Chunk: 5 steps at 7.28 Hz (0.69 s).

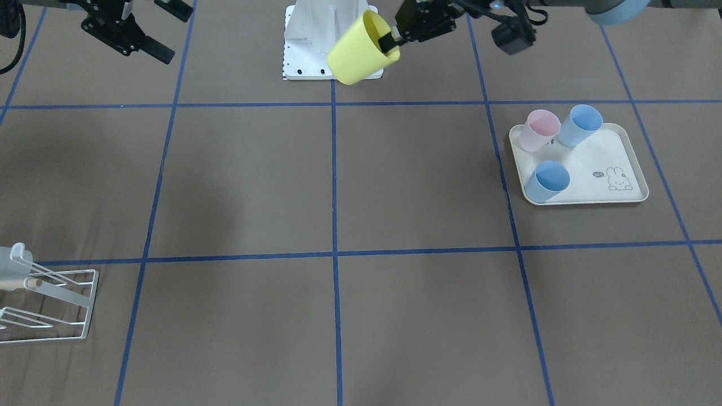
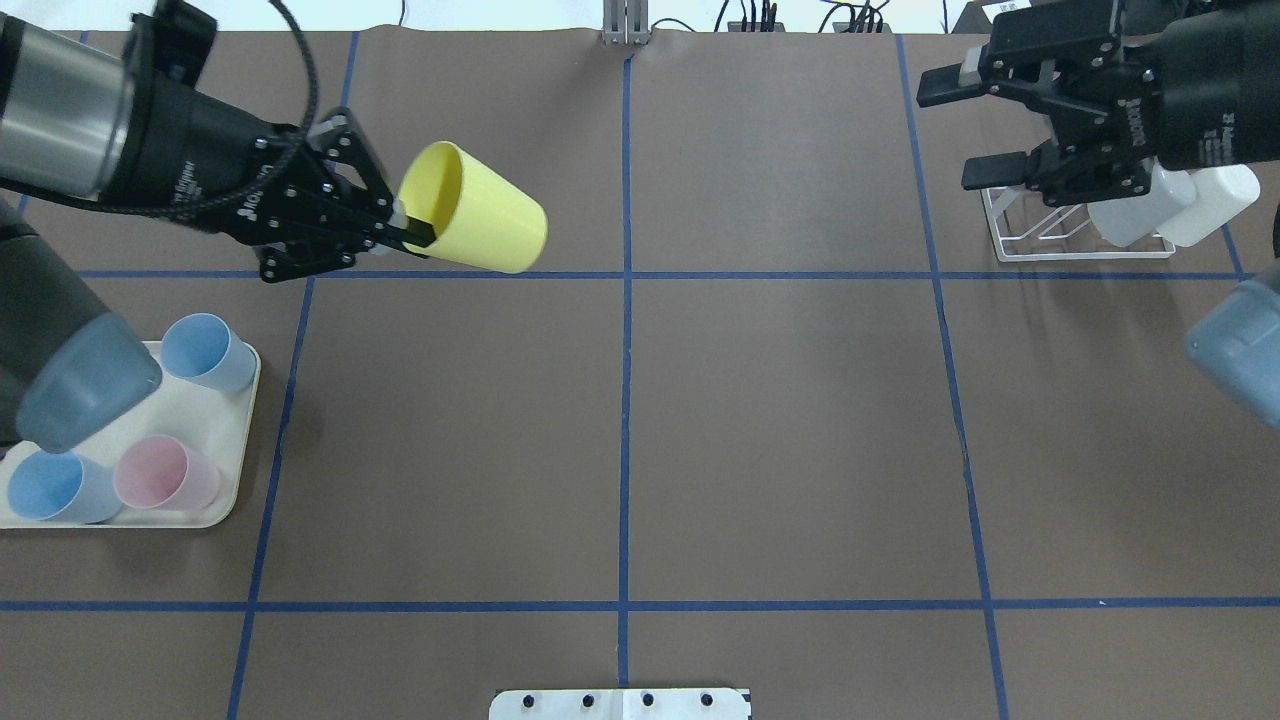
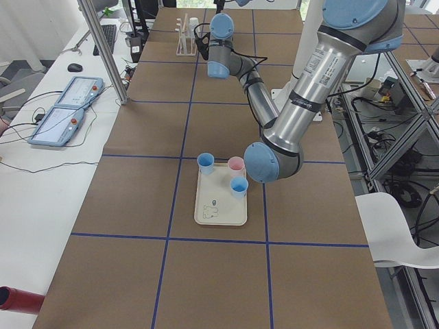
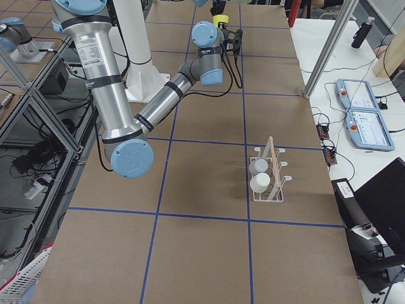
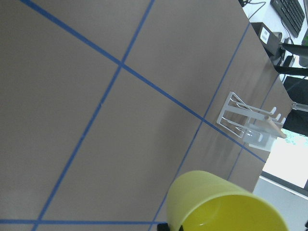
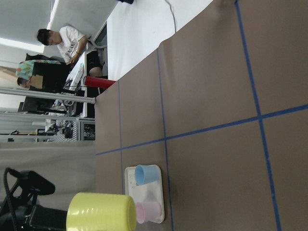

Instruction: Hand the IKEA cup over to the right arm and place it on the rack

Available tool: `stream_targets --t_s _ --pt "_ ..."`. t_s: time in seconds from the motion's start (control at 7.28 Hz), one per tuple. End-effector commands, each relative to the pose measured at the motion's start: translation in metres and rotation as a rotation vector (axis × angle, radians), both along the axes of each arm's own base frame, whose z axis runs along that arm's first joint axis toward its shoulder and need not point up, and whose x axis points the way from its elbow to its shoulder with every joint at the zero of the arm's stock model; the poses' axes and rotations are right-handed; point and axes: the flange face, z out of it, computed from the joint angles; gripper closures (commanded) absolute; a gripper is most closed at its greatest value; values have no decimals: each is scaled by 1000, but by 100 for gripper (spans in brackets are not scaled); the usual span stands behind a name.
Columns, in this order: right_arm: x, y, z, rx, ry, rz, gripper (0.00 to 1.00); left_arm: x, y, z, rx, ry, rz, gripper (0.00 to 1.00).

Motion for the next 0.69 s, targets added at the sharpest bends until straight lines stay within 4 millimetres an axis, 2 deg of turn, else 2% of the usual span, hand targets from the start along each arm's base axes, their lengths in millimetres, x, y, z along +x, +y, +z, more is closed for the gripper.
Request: stream_targets --t_s 0.0,0.14,0.27,0.55 --pt "-28 32 -12 123 -160 -22 4 26 37 -29 -79 212 -5 100" --pt "-40 41 -24 144 -217 -18 3 28 47 -31 -102 296 3 100" --pt "-40 42 -48 118 -274 -37 2 22 49 -32 -125 358 1 100" --pt "-54 39 -42 122 -386 -22 2 13 50 -32 -151 453 -19 100"
